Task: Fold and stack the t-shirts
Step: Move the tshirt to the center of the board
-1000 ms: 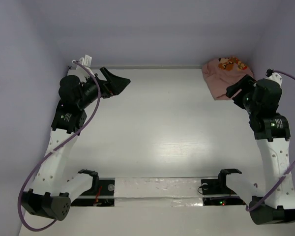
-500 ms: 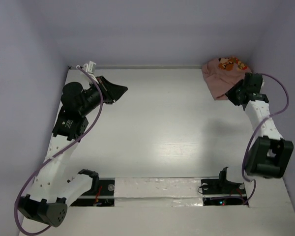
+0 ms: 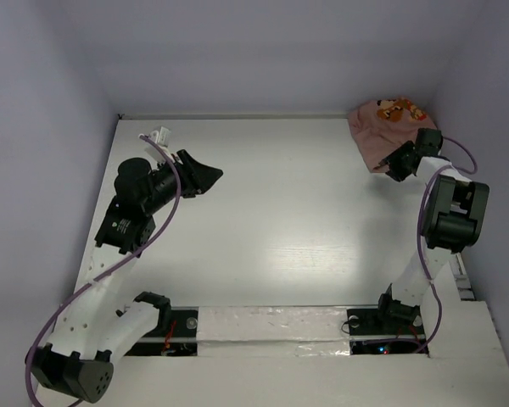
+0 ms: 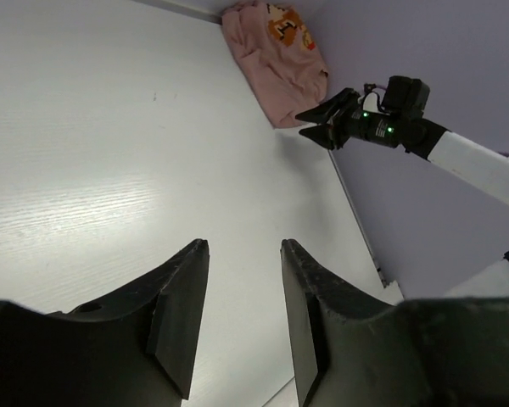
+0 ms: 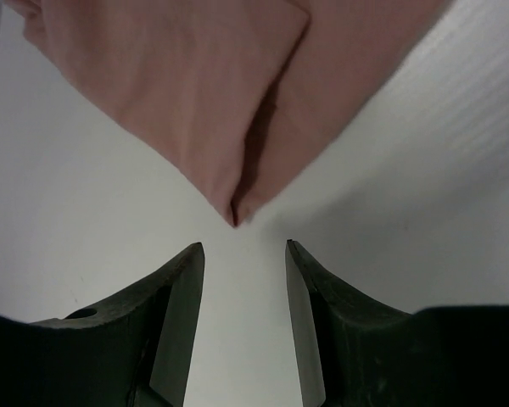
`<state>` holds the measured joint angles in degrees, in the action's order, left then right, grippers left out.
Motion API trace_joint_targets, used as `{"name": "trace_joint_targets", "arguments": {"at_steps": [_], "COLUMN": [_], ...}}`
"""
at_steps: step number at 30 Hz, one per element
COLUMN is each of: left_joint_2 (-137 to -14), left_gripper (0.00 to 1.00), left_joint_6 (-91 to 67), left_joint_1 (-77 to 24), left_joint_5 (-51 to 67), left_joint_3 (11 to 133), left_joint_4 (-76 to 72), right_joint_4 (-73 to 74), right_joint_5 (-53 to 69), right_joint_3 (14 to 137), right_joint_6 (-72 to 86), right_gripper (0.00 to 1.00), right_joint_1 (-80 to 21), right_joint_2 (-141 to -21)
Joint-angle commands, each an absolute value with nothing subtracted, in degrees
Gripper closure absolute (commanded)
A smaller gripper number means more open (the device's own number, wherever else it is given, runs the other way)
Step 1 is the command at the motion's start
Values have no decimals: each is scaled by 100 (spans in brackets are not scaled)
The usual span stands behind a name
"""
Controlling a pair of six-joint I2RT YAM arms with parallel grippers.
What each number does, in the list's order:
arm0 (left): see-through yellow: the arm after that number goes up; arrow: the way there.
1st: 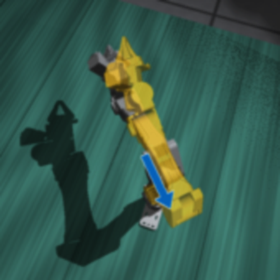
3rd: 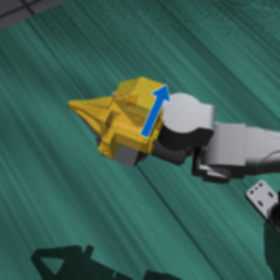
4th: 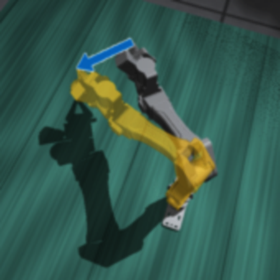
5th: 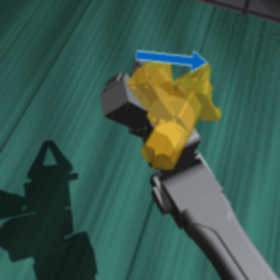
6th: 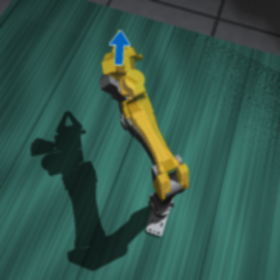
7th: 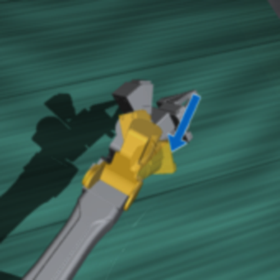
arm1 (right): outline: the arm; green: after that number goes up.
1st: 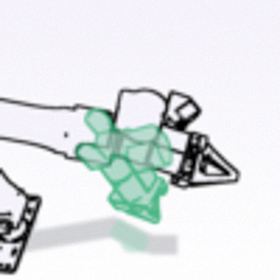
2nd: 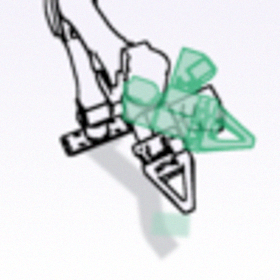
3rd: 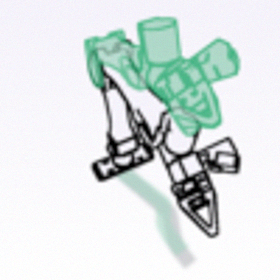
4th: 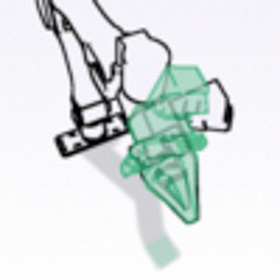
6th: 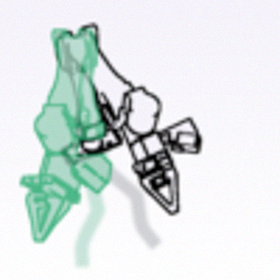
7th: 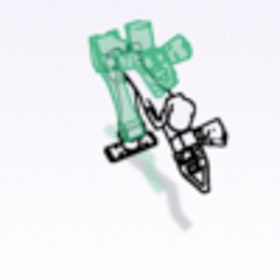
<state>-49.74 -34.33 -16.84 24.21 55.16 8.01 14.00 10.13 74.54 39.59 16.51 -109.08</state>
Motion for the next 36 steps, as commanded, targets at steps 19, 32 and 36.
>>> {"name": "trace_joint_targets", "arguments": {"at_steps": [19,32,36], "left_joint_2": [-5168,-5045,-5115], "left_gripper": [61,61,61], "left_joint_6": [-3322,-3357,-3366], "left_joint_1": [-1696,-1696,-1696], "left_joint_5": [2109,1978,1986], "left_joint_3": [5520,5484,5467], "left_joint_4": [747,809,765], "right_joint_4": [1142,800,940], "right_joint_5": [1028,659,756], "right_joint_3": [9193,8543,8727], "right_joint_6": [4131,4193,4184], "right_gripper": [58,54,59], "right_joint_1": [1731,1731,1731], "right_joint_2": [-12374,-11927,-12146]}}
